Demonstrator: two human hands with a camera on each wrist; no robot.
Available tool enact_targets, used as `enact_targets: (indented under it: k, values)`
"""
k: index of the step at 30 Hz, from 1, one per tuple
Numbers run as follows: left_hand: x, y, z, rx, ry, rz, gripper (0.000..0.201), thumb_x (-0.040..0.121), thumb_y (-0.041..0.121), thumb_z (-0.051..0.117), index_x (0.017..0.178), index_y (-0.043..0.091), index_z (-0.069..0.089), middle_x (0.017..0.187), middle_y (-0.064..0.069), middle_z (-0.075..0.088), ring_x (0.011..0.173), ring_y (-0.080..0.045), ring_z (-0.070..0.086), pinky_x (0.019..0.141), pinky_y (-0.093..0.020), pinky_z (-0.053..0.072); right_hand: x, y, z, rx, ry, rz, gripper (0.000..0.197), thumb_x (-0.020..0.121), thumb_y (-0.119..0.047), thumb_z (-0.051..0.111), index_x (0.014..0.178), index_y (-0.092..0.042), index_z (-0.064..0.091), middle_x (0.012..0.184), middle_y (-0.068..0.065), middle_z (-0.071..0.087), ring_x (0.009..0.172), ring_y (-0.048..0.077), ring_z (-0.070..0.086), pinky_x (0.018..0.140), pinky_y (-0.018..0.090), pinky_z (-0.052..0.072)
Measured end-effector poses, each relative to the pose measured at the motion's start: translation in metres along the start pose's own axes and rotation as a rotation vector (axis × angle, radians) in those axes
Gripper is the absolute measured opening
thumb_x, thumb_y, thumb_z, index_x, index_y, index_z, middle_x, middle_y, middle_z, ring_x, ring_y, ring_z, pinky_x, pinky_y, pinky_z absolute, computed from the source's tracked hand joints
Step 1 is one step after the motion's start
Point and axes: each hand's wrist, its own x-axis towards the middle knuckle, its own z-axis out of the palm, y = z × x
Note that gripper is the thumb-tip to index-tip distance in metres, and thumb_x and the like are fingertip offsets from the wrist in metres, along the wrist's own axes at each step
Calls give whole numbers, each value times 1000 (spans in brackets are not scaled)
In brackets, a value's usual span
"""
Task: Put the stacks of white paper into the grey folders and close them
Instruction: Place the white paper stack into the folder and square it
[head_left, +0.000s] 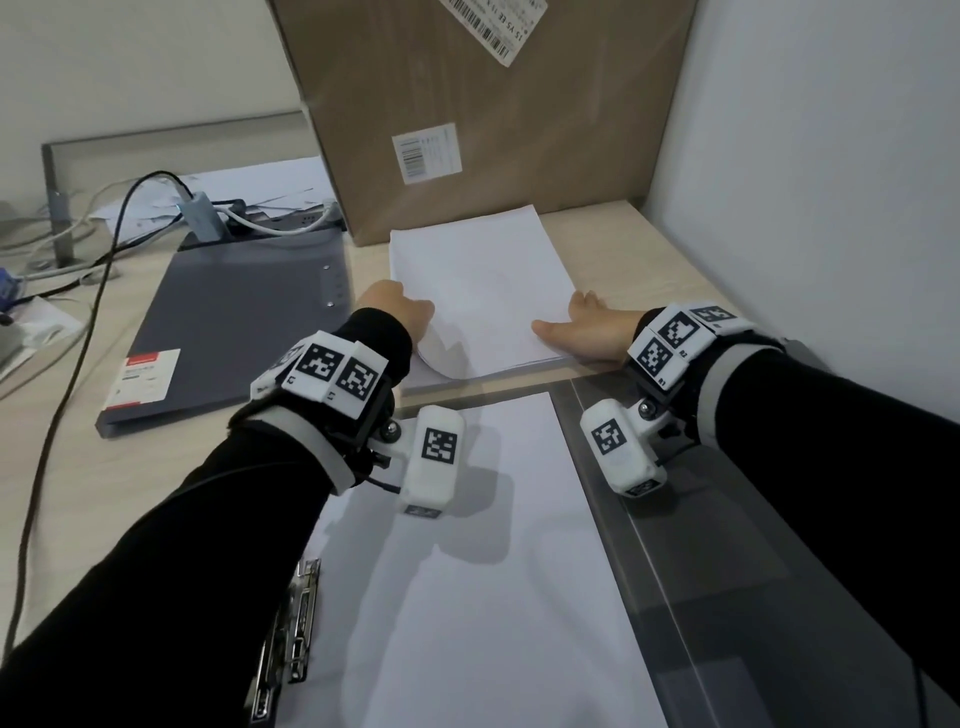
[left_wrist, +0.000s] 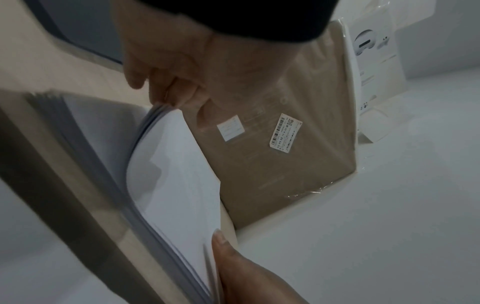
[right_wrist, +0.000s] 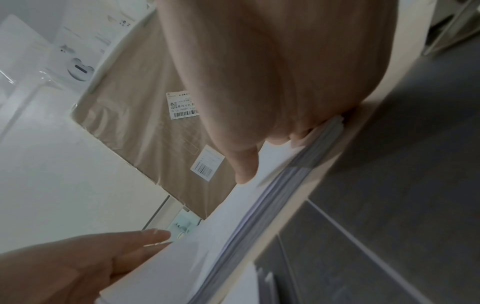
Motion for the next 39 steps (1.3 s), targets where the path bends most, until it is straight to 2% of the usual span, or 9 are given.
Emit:
enact_targets:
  k: [5,9,13,18,22,26,31,35,39]
  values:
    - [-2,14,-6,-281,-48,-144,41,95,15,50,129,-6,48,105,-20,61,92,-36,61,65,-27,55,6,2,1,21,19,-23,87,95,-53,33,150,-1,-9,160,15,-11,150,25,-7,122,41,1]
    - [-1,13,-14,-187,-64,-102,39,95,9,47,133,-3,48,137,-19,52,126,-32,51,87,-32,45,7,8,-7,210,15,-45,85,92,-55,41,152,-8,5,161,11,10,145,25,22,117,36,21]
    - [-13,-8,-27,-515,28,131,37,89,-4,48,123,10,48,119,-14,62,102,-31,62,91,-38,49,-14,11,-39,758,73,-39,79,80,-53,64,142,-13,38,134,2,52,122,25,49,84,40,46]
    - [-73,-36,-54,-851,-187,363,35,88,-11,48,111,15,50,93,5,68,78,-10,67,70,-25,59,-86,-5,-69,1303,-23,-349,34,94,-9,53,126,-2,56,119,12,65,93,22,69,79,36,59]
    - [-107,-54,-62,-913,-198,345,31,72,2,63,102,12,64,92,-2,72,77,-15,70,71,-28,58,-140,-15,-41,1299,59,-484,31,91,-2,55,122,-4,59,112,10,67,88,19,69,75,30,60]
    - [-128,-79,-36,-959,-193,111,17,82,10,68,99,10,65,103,-13,68,90,-26,65,97,-40,48,-161,-6,30,1254,12,-388,38,89,-7,60,127,-1,55,121,14,65,108,28,65,96,40,52]
    - [-139,-90,-23,-806,-118,13,74,56,43,79,117,6,62,119,-15,66,110,-31,63,103,-47,45,-171,-8,63,1223,146,-264,42,87,-14,65,125,1,56,128,19,61,116,34,60,104,49,44]
    - [-164,-88,-32,-592,-130,76,43,83,23,66,122,4,59,126,-17,63,114,-31,61,105,-43,44,-191,-2,60,900,423,-195,32,89,-11,57,118,2,63,120,18,66,113,32,62,100,42,48]
    - [-192,-100,-34,-282,-31,104,46,90,16,54,135,6,49,133,-13,56,112,-28,57,91,-27,42,-214,34,67,540,412,-21,32,91,-7,48,113,12,62,118,24,64,110,36,61,80,30,46]
